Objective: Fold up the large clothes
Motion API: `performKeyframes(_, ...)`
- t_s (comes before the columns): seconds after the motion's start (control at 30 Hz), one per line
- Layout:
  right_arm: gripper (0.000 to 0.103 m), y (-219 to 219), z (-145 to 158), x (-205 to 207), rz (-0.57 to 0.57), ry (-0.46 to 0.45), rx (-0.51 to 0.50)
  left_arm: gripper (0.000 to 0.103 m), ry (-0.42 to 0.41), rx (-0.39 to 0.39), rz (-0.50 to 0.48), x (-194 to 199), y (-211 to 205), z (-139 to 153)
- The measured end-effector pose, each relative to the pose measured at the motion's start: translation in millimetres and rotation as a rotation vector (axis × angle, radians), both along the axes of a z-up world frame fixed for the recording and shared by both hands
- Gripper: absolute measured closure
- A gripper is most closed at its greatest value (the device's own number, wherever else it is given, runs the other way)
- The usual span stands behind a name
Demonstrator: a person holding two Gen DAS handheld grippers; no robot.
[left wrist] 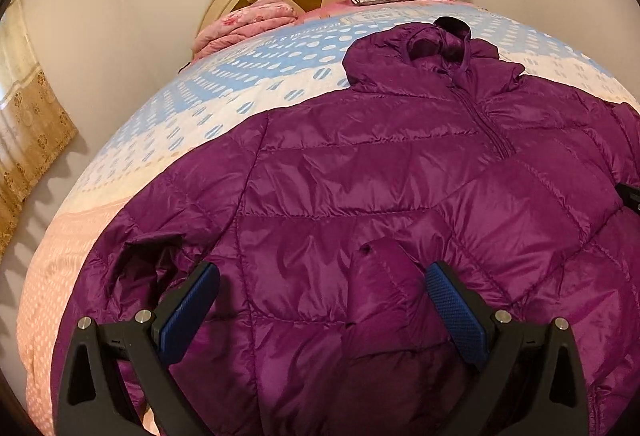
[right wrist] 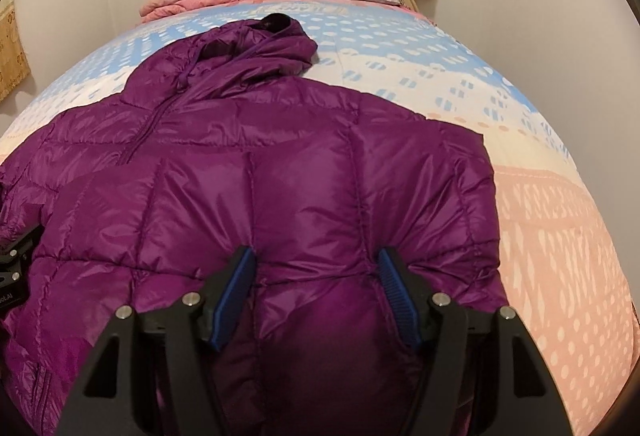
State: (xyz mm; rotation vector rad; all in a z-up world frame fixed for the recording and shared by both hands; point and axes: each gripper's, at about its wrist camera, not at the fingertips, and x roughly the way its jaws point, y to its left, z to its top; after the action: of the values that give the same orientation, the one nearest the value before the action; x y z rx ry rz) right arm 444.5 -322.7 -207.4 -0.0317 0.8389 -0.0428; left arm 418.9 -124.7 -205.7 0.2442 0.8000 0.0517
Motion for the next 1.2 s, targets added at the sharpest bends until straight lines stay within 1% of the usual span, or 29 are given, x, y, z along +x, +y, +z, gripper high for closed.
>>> performKeyframes(0.1,0.035,1,0,0,-0.002,0.001,-0.009,0.001,0.008,-0.019,-0.001,1,3,-1)
performKeyframes(0.33,0.035,2,0,-1,-0.006,0.001,-0.009,0.001,0.012,-0.027,-0.001,2,4,-2)
performKeyframes(0.5,0.034,2,0,1,-0.006,0.009,-0.018,0.001,0.026,-0.048,-0.004,3,7,-3)
performKeyframes(0.97,0.034,8,-2,3,-0.01,0.013,-0.068,0.001,0.032,-0.053,-0.005,4,7,-3)
performKeyframes(1.0,0.034,8,-1,3,-0.01,0.016,-0.071,0.001,0.034,-0.051,-0.007,4,7,-1)
performKeyframes(1.07,0.033,6,3,6,-0.003,0.036,-0.056,0.001,0.04,-0.073,-0.019,2,13,5)
performKeyframes(1.1,0.033,3,8,6,0.009,0.05,-0.048,0.001,0.025,-0.072,-0.019,-2,17,12)
performKeyframes(1.13,0.033,-2,16,1,0.002,0.04,-0.048,0.001,0.003,-0.061,-0.016,-8,22,20)
performKeyframes(1.17,0.03,-8,27,-8,-0.033,0.004,-0.033,0.001,-0.027,-0.061,-0.013,-18,33,34)
performKeyframes(1.2,0.021,-12,34,-17,-0.056,-0.024,-0.01,0.001,-0.044,-0.07,-0.012,-25,40,42)
